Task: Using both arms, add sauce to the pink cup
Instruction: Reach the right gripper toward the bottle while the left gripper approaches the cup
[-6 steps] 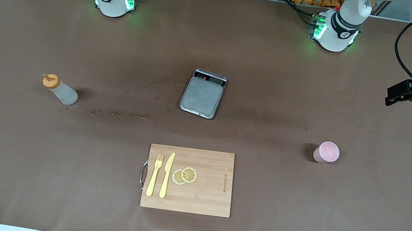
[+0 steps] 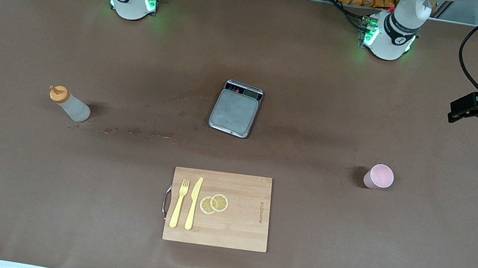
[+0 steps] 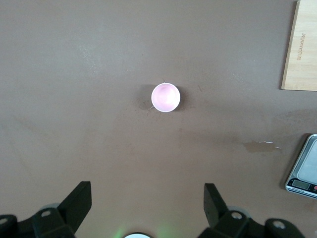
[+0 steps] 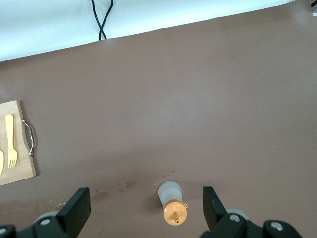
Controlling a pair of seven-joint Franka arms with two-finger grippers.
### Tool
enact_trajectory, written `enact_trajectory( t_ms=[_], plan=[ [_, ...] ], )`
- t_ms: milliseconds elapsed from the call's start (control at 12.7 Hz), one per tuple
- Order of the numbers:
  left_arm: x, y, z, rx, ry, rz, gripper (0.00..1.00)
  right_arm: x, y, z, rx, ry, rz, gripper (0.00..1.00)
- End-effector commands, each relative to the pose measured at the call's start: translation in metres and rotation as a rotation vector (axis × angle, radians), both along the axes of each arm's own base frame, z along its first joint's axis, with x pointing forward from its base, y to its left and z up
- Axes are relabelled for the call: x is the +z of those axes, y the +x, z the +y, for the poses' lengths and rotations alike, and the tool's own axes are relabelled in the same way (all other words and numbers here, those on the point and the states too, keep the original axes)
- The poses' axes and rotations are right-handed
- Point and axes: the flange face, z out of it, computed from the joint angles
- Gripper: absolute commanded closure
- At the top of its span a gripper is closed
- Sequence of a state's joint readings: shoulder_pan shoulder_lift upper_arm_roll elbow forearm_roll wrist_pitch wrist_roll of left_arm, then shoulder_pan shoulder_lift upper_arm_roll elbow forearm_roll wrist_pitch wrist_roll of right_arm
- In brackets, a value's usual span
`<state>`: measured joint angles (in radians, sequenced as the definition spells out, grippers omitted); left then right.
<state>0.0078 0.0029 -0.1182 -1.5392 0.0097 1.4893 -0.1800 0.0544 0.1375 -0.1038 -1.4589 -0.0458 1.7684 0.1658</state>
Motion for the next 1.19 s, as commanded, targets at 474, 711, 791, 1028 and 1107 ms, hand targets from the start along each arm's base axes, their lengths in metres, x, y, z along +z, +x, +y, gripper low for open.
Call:
enact_trajectory(
  t_ms=[474, 711, 791, 1028, 1107],
  plan=[
    [-0.003, 0.006, 0.007, 0.004, -0.005, 0.024, 0.0, -0.089, 0.026, -0.046, -0.072, 0.012, 0.151, 0.0],
    [-0.063, 0.023, 0.035, 0.051, -0.021, 0.08, 0.0, -0.129, 0.017, -0.086, -0.13, 0.025, 0.226, 0.0],
    [-0.088, 0.028, 0.035, 0.053, -0.022, 0.073, 0.0, -0.139, 0.017, -0.097, -0.147, 0.028, 0.246, 0.0],
    [-0.156, 0.027, 0.033, 0.051, -0.022, 0.03, 0.0, -0.163, 0.014, -0.123, -0.204, 0.04, 0.291, 0.0],
    [-0.176, 0.025, 0.032, 0.049, -0.022, 0.01, 0.0, -0.178, 0.011, -0.138, -0.23, 0.049, 0.326, 0.0]
  ],
)
